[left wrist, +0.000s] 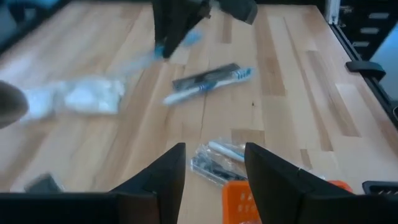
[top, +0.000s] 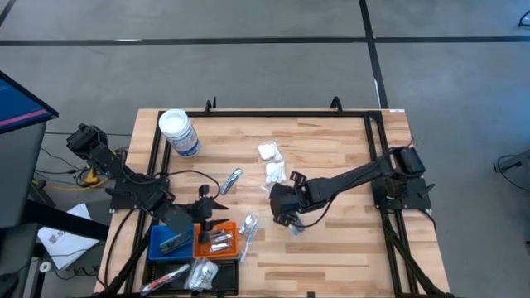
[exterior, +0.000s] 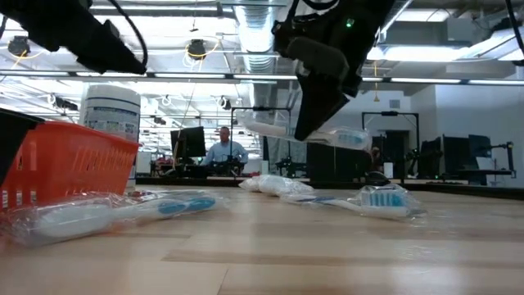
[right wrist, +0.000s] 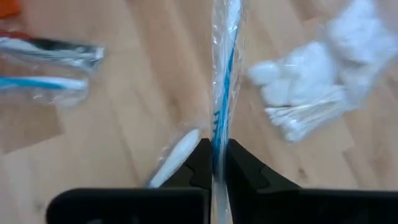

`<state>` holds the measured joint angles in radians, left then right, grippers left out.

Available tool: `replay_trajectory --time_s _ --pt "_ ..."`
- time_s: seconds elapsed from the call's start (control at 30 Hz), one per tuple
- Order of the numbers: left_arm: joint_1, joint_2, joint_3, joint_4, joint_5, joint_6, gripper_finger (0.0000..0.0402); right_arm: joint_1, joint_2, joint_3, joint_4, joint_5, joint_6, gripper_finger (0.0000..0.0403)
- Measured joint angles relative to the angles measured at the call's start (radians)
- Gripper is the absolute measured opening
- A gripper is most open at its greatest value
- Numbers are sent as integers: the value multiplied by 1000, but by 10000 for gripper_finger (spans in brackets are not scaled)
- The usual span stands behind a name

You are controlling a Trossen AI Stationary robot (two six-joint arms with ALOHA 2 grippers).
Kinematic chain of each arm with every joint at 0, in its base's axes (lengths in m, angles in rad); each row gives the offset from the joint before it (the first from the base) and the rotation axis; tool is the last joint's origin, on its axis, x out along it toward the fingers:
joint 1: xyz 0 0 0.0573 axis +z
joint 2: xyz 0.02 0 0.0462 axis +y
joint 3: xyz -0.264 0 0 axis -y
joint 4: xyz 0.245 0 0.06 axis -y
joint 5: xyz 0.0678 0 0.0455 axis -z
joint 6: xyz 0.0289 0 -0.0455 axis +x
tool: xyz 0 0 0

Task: Pick & Place Travel size toiletries
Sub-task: Put the right blue toothbrush into the left black basket

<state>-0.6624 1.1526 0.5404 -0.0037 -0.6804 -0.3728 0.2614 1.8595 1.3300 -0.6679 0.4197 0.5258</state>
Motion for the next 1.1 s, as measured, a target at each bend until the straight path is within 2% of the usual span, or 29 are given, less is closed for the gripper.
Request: replay_trajectory --time_s 0.13,0.3,0.47,0.57,0.67,0.77,1.0,1.1 --pt "21 0 7 108 21 194 151 -23 0 0 2 -107 -10 19" --pt "139 23 84 117 195 248 146 -18 0 23 -27 -129 -35 11" --pt "234 152 223 88 283 361 145 11 5 97 -63 -118 -83 11" --pt "282 269 330 -14 330 397 145 27 5 132 -73 -101 -105 11" --pt "313 377 441 -142 346 414 145 32 5 146 -100 -90 -116 13" --pt "309 439 517 -190 323 479 145 35 5 152 -130 -85 -118 14" --pt "313 451 575 -200 304 555 145 70 10 152 -164 -77 -144 14" --pt "344 451 576 -202 331 552 145 81 10 152 -135 -77 -160 14"
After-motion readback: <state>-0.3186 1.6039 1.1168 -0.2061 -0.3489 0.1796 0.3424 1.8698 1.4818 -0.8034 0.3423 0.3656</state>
